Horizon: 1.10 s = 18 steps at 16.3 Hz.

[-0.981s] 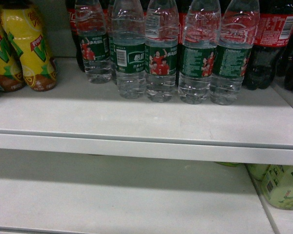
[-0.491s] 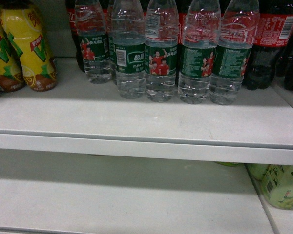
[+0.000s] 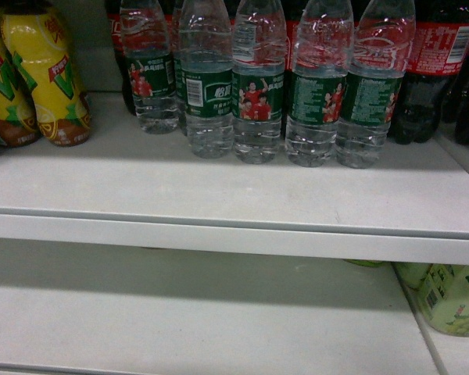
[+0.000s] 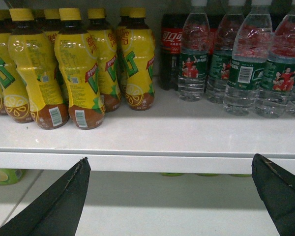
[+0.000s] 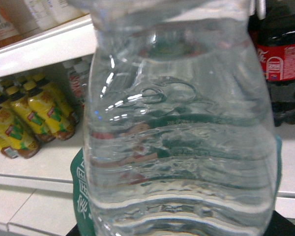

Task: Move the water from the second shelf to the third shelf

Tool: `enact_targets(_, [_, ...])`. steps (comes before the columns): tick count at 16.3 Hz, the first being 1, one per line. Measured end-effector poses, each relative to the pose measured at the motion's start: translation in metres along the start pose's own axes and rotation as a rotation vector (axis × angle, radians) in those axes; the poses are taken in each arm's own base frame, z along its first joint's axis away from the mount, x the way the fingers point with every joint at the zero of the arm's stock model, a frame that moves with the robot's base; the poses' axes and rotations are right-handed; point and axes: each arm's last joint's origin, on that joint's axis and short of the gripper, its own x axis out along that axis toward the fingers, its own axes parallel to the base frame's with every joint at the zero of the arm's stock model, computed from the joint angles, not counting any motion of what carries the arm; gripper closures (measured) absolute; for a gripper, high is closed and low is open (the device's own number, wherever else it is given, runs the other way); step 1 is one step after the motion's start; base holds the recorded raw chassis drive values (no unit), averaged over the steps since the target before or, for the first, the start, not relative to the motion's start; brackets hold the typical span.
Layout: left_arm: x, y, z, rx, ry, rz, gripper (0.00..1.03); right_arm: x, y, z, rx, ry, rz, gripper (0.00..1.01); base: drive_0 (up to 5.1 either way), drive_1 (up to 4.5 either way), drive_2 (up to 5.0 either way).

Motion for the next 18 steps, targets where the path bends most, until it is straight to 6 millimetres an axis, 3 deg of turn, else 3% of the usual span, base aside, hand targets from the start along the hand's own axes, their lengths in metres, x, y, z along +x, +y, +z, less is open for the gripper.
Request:
enact_targets(5, [0.0,0.0,0.0,0.0,0.0,0.0,0.05,-0.001,0.0114,-0.0029,0.001,0.019,0.072,0.59,0.0,0.0,0.0])
enact_targets(18, [0.0,0.0,-0.0002,0.0,0.002,0.0,0.05,-0.0014,0.0083,-0.0022,0.006,0.008,0.032,0.59,0.0,0.0,0.0])
